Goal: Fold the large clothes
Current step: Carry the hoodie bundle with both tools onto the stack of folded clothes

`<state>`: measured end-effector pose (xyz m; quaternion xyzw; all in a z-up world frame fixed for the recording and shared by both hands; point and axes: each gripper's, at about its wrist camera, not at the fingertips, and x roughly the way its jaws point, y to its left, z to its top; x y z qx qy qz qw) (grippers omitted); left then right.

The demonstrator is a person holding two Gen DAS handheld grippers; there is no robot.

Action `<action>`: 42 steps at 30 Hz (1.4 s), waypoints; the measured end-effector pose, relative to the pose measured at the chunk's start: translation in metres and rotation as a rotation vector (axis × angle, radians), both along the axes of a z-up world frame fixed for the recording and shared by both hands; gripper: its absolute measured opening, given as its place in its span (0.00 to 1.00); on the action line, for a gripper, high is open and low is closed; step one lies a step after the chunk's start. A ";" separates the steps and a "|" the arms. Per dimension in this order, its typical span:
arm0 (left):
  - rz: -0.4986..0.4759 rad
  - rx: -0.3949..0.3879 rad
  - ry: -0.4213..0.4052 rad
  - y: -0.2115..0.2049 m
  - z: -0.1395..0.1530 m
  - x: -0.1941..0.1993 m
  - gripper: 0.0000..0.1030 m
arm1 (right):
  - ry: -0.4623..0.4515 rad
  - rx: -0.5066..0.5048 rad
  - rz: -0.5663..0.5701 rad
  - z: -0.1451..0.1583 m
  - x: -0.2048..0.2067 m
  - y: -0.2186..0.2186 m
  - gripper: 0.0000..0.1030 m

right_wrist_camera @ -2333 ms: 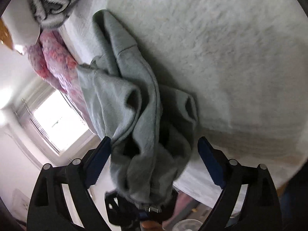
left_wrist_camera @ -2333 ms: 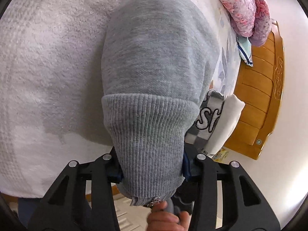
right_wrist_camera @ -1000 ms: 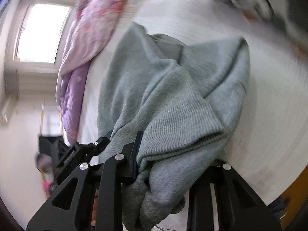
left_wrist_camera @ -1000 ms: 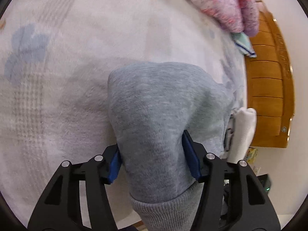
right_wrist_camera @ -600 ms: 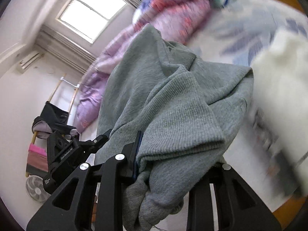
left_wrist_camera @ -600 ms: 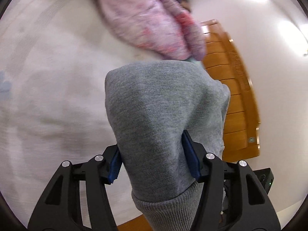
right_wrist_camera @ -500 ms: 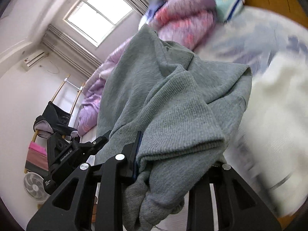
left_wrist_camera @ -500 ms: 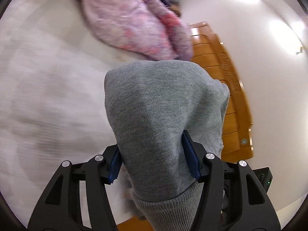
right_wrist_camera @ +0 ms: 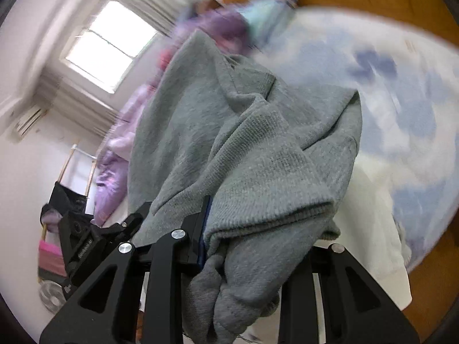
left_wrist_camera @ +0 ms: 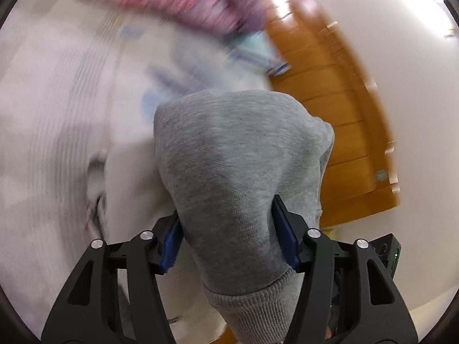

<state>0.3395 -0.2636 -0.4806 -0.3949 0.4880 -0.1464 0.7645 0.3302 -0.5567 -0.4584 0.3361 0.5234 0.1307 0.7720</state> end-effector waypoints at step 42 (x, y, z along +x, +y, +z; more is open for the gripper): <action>-0.118 0.016 -0.013 0.037 0.023 0.078 0.72 | 0.059 -0.477 0.214 0.008 0.117 0.082 0.39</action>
